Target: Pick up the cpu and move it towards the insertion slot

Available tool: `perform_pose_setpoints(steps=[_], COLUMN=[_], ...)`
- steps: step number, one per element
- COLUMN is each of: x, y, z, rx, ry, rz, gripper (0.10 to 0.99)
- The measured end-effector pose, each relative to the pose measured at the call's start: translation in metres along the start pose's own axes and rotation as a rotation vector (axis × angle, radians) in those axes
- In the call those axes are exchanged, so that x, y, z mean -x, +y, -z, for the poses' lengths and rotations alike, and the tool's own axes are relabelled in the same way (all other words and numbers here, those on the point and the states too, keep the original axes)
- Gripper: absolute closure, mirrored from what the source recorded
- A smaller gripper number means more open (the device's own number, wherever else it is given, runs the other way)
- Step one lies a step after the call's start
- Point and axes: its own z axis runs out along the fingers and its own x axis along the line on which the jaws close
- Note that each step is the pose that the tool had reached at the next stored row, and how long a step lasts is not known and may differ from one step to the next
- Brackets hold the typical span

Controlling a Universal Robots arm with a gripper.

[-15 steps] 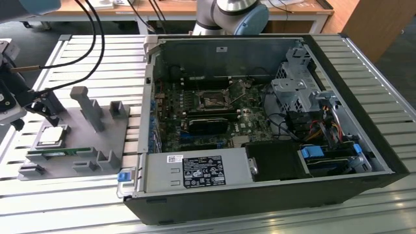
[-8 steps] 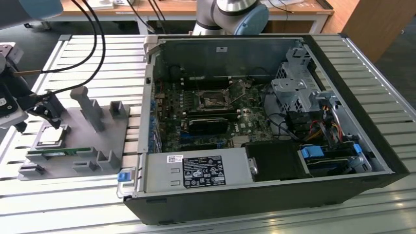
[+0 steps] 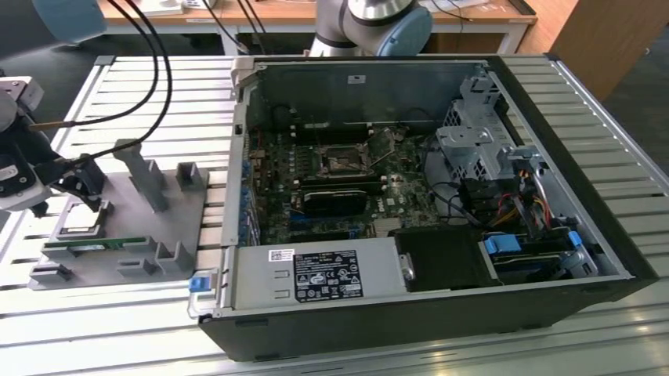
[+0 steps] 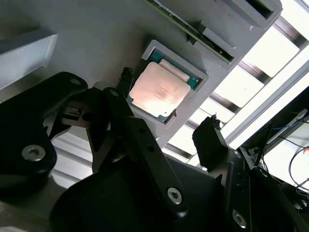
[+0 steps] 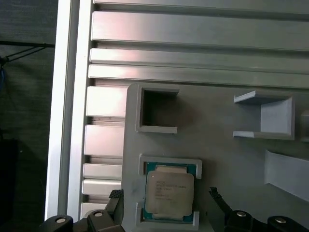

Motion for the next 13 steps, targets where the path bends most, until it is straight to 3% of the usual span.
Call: perform_pose_setpoints(steps=[13], x=[0.0004], y=[-0.0004], z=[-0.0126], rx=[-0.001], ry=[-0.0006], rz=[-0.017], gripper=[0.310])
